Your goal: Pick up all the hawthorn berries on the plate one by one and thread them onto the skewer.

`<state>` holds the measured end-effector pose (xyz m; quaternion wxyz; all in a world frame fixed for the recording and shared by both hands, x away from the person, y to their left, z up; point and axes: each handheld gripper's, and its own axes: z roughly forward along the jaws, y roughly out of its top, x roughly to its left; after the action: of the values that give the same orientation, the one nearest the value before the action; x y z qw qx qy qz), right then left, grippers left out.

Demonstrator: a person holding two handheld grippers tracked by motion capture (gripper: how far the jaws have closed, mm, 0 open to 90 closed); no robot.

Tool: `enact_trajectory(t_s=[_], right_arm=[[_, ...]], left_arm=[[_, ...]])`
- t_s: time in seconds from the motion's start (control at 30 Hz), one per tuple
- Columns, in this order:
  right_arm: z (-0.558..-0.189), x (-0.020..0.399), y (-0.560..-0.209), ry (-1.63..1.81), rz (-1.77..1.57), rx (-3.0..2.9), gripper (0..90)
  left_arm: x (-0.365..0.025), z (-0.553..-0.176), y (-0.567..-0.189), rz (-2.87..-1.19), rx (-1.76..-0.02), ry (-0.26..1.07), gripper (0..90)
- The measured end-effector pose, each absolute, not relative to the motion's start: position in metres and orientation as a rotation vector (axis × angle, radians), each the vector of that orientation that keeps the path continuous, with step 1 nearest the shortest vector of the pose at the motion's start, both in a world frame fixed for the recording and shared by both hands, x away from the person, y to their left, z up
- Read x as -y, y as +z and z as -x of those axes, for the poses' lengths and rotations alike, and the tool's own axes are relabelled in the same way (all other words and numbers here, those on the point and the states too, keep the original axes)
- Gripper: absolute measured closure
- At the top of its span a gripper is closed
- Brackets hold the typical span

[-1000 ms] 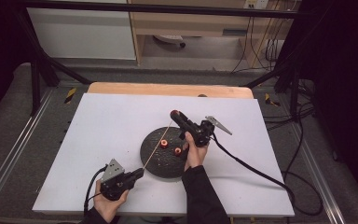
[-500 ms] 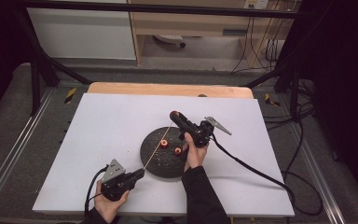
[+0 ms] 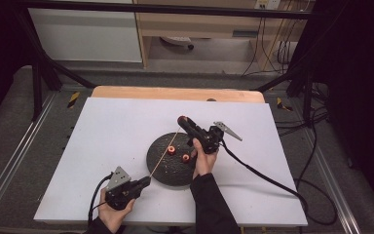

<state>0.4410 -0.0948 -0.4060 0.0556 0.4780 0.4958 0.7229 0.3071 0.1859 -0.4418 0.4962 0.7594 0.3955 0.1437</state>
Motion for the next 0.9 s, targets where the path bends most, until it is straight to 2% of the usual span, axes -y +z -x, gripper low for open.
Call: enact_trajectory(t_s=[0.4,0.9], right_arm=[[-0.440,0.093,-0.409,2.185,-1.447,-1.520,61.3],[-0.438,0.093,-0.409,2.210,-1.401,-1.496,61.6]], left_arm=[[-0.184,-0.307,-0.441,-1.824,-0.972,0.341,88.1],[-0.164,-0.304,-0.434,-1.747,-1.060,0.260,88.3]])
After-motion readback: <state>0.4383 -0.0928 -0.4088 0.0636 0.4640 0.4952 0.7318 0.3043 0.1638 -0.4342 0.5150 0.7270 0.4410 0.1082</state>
